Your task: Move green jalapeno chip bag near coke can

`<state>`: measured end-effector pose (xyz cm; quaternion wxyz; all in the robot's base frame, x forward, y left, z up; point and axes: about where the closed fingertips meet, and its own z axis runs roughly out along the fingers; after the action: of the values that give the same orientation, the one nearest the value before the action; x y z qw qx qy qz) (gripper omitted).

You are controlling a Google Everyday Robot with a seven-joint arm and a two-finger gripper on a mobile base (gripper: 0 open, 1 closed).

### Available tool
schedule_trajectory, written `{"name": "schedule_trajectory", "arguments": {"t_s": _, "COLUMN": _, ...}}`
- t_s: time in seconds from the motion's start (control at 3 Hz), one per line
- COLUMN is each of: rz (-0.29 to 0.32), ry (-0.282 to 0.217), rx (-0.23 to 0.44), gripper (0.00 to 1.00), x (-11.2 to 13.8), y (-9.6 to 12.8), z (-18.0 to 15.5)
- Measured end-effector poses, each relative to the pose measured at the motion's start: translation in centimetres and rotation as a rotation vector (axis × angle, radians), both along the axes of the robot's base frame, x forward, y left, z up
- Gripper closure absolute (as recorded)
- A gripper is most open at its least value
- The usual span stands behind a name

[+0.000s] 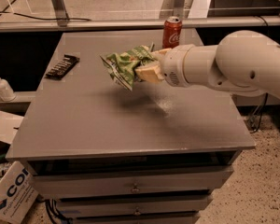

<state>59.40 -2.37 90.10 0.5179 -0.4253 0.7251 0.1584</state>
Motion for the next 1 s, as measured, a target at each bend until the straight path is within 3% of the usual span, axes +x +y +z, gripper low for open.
{"name": "schedule_trajectory", "arguments": {"t_s": 0.67, "rz": -0.026, "ry": -0.016, "rx": -0.019, "gripper": 1.00, "x": 0.7, "y": -0.9, "z": 0.3}}
{"name": "schedule_trajectory", "arguments": {"t_s": 1.0, "rz": -0.084, "ry": -0.051, "rx": -0.040, "gripper": 1.00, "x": 3.0, "y": -3.2, "z": 0.7}}
